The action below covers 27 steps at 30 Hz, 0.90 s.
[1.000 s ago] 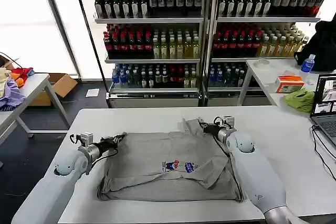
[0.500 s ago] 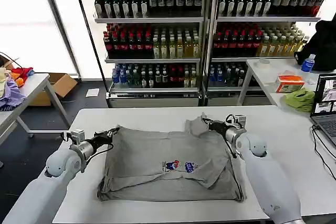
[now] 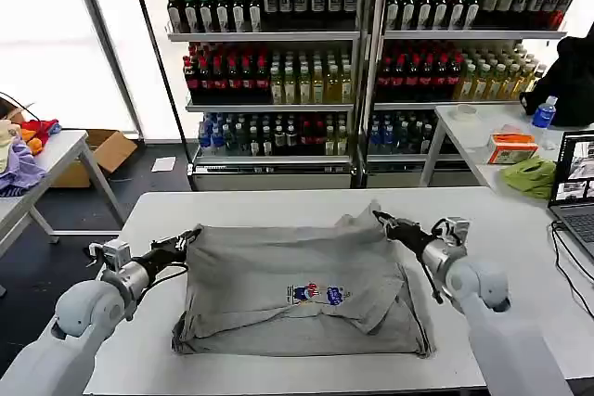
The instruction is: Fold and organize the clothes.
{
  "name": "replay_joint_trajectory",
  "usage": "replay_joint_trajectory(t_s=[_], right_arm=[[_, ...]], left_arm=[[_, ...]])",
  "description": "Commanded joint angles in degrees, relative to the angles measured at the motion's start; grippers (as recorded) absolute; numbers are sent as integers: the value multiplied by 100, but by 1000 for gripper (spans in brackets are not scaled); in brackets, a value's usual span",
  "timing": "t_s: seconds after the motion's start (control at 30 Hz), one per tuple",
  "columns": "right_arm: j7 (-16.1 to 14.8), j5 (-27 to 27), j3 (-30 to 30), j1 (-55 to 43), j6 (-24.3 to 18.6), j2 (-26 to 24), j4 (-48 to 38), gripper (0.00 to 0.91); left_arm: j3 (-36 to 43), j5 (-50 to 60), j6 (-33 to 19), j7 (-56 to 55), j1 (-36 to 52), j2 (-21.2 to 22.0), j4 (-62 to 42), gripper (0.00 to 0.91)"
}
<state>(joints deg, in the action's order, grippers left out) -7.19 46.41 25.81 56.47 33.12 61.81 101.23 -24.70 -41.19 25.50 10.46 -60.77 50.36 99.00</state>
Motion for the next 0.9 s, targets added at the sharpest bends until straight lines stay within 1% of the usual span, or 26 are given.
replay_joint_trajectory(t_s=[0.03, 0.17, 0.23, 0.27, 0.4, 0.43, 0.47, 0.53, 0.57, 0.6, 0.63, 0.67, 0.73, 0.8, 0.9], right_arm=[[310, 168, 675, 1477, -2, -188, 1144, 0], [369, 121, 862, 2127, -52, -104, 1495, 0], [454, 156, 929, 2344, -58, -51, 1619, 0], [523, 115, 959, 2518, -53, -14, 1722, 0], [595, 23, 1032, 3151, -69, 92, 2009, 0], [697, -143, 1023, 3310, -94, 163, 2089, 0], [744, -445, 997, 3461, -101, 211, 2124, 0], [705, -1010, 940, 3650, -197, 254, 2164, 0], [712, -1103, 919, 3717, -182, 267, 2183, 0], [721, -1168, 909, 3746, -164, 273, 2190, 655], [769, -1375, 881, 3781, -158, 292, 2184, 907], [840, -1531, 860, 3781, -172, 307, 2176, 907], [945, -1681, 852, 3746, -283, 315, 2161, 907], [950, -1713, 907, 3711, -336, 294, 2197, 907], [927, -1688, 1016, 3716, -459, 221, 2331, 907]], left_arm=[[-603, -42, 29, -153, -1169, -112, 1105, 10], [-837, -35, 189, -187, -1726, -171, 1463, 20], [-915, 5, 303, -190, -1953, -166, 1600, 10], [-926, 18, 305, -196, -2025, -159, 1628, 10], [-1024, 134, 255, -274, -2581, -110, 1826, 10], [-1062, 177, 264, -289, -2676, -56, 1865, 10], [-1071, 190, 274, -283, -2747, -31, 1874, 10], [-1103, 344, 336, -231, -2932, 55, 1874, 10], [-1099, 396, 352, -217, -2967, 71, 1868, 10], [-1092, 483, 372, -173, -3041, 111, 1861, 10], [-1087, 663, 420, -146, -3096, 138, 1864, 131], [-1069, 821, 490, -134, -3160, 155, 1879, 907], [-1028, 975, 543, -170, -3255, 211, 1891, 907], [-1016, 1207, 636, -198, -3316, 266, 1946, 907], [-1141, 1175, 647, -269, -3380, 337, 2140, 907]])
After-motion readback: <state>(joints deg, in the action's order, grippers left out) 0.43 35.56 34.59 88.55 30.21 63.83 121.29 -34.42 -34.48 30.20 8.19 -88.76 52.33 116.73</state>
